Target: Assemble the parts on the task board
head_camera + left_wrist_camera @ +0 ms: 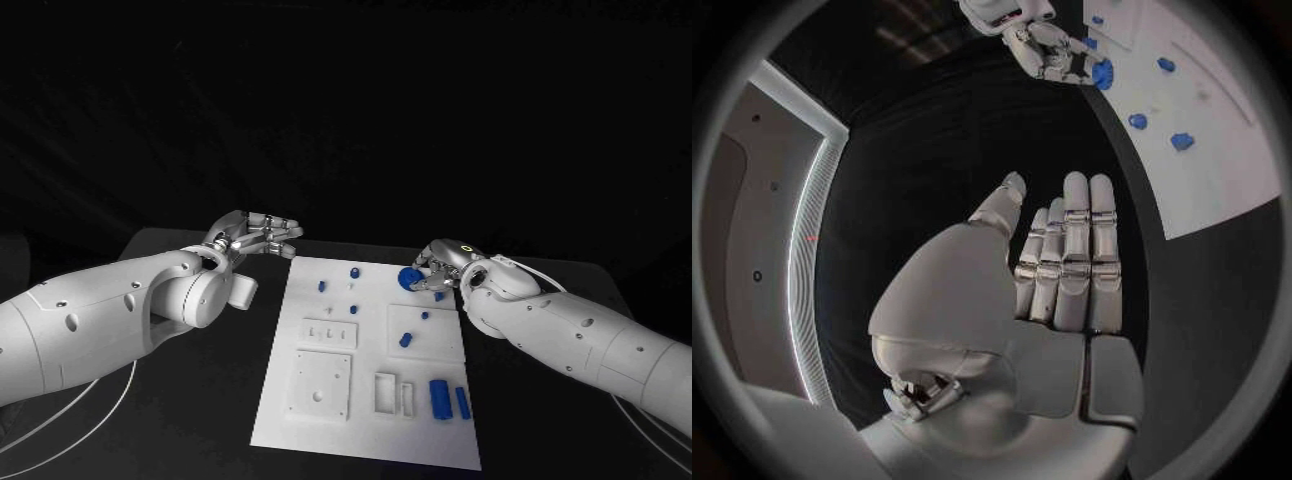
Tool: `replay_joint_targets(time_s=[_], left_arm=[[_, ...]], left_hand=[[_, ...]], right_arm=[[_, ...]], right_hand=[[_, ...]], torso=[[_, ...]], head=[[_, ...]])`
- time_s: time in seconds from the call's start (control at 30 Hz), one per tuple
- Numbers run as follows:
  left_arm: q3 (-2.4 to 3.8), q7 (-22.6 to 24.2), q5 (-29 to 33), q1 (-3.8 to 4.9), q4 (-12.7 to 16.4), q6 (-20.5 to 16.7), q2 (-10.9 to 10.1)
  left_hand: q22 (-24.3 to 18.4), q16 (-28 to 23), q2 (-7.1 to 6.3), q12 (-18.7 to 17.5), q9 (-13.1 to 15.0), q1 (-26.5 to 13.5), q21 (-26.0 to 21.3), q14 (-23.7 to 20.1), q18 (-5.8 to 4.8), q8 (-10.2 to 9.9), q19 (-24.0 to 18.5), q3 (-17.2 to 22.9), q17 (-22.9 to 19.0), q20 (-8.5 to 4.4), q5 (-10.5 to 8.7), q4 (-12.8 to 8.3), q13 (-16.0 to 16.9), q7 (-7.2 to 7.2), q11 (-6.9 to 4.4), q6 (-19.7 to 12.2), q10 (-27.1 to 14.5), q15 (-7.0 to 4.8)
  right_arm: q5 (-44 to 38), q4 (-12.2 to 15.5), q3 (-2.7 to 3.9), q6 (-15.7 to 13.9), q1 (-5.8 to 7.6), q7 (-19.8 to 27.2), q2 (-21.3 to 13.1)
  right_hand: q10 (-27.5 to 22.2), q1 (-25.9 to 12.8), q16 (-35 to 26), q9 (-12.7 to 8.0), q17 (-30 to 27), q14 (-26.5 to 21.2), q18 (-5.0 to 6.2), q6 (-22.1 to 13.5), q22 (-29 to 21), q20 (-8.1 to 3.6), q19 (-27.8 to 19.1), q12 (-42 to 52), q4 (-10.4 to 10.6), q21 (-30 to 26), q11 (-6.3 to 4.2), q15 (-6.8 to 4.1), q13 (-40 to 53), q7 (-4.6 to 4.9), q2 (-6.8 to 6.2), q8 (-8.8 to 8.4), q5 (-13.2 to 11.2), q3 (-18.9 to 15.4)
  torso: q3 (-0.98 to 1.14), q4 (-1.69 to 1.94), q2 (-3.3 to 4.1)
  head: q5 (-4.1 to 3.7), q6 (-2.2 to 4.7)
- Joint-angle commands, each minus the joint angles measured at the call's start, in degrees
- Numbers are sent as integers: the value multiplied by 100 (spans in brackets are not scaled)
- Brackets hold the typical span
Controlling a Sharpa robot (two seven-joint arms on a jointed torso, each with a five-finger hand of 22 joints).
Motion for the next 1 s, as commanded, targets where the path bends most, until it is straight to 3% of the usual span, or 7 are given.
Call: replay_joint_targets(time_s=[0.03,0.1,0.27,0.67,1.0], left_arm=[[4,32,-24,1,1,60,8],[4,28,-28,1,-2,52,7],[4,20,-33,2,-7,50,10],[3,9,-35,-1,-29,74,30],[3,-1,-36,-3,-24,94,31]], left_hand=[[-8,-24,58,24,8,-18,38,-20,-4,17,-30,-5,-3,14,9,-39,9,26,-8,-7,-13,29],[-8,-24,58,24,8,-18,38,-20,-4,17,-30,-5,-3,14,9,-39,9,26,-8,-7,-13,29],[-8,-24,58,24,8,-18,38,-20,-4,17,-30,-5,-3,14,9,-39,9,26,-8,-7,-13,29],[-8,-24,58,24,8,-18,38,-20,-4,17,-30,-5,-3,14,9,-39,9,26,-8,-7,-13,29],[-8,-24,58,24,8,-18,38,-20,-4,17,-30,-5,-3,14,9,-39,9,26,-8,-7,-13,29]], right_arm=[[5,-1,2,105,-3,7,8],[12,-9,2,118,-3,-8,13],[19,-20,2,154,-1,-49,27],[-102,-102,1,235,0,-146,118],[-363,-259,-23,166,-18,-297,278]], right_hand=[[38,-84,45,6,16,35,-29,-37,476,22,333,55,65,42,13,13,107,-1,-2,-16,102,-2],[69,-168,76,8,47,42,-35,-15,499,21,339,112,124,92,9,12,147,-6,15,-16,258,-12],[67,-206,92,6,65,39,-36,-1,519,19,338,119,136,99,7,10,160,-9,23,-15,301,12],[128,-162,136,-10,121,47,-51,137,588,15,347,208,-1,145,-8,6,245,-30,48,-21,-21,406],[167,-147,152,-9,139,50,-60,248,595,18,346,273,-53,167,-17,8,302,-52,43,-18,-74,543]], torso=[[-1,-2,-1],[0,-8,0],[5,-13,5],[6,-21,3],[10,29,28]], head=[[-4,-8],[-13,-2],[-30,-6],[-22,-26],[-13,-46]])
